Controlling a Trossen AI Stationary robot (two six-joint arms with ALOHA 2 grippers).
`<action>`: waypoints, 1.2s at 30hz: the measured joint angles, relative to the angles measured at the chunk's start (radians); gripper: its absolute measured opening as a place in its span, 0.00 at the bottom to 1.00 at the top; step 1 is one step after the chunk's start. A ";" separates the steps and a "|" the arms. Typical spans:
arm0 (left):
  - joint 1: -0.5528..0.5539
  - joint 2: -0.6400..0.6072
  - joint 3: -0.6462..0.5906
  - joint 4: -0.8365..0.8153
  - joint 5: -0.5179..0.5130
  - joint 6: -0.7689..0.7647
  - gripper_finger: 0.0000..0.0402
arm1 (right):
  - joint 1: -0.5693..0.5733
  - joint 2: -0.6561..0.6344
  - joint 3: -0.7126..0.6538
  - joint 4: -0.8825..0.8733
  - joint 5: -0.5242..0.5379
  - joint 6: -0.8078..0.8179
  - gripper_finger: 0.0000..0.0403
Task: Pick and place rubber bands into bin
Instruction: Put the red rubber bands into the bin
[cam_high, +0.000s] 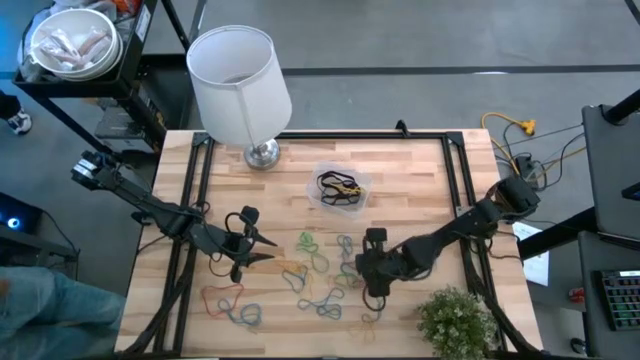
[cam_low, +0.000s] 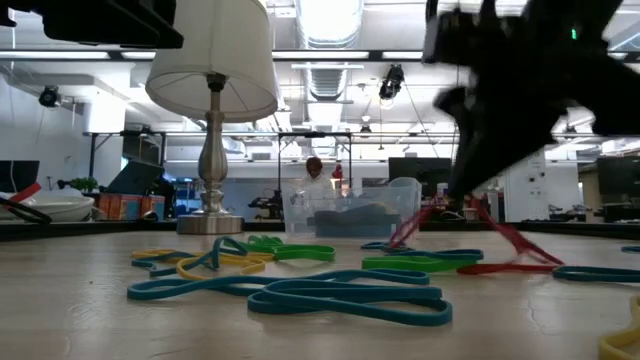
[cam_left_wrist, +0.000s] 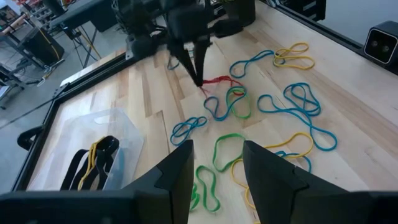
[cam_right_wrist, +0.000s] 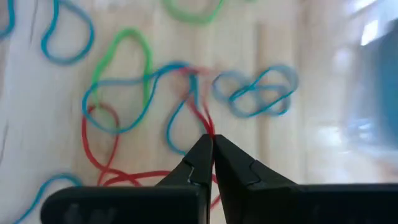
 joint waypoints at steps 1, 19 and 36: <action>0.000 0.000 0.000 0.000 0.000 0.000 0.31 | 0.012 0.000 0.020 -0.019 0.031 -0.004 0.02; 0.000 0.000 0.000 0.000 0.000 0.000 0.31 | 0.116 -0.003 0.177 -0.332 0.483 0.129 0.02; 0.000 0.000 0.000 0.000 0.000 0.000 0.31 | -0.131 -0.003 0.187 -0.155 0.741 -0.152 0.02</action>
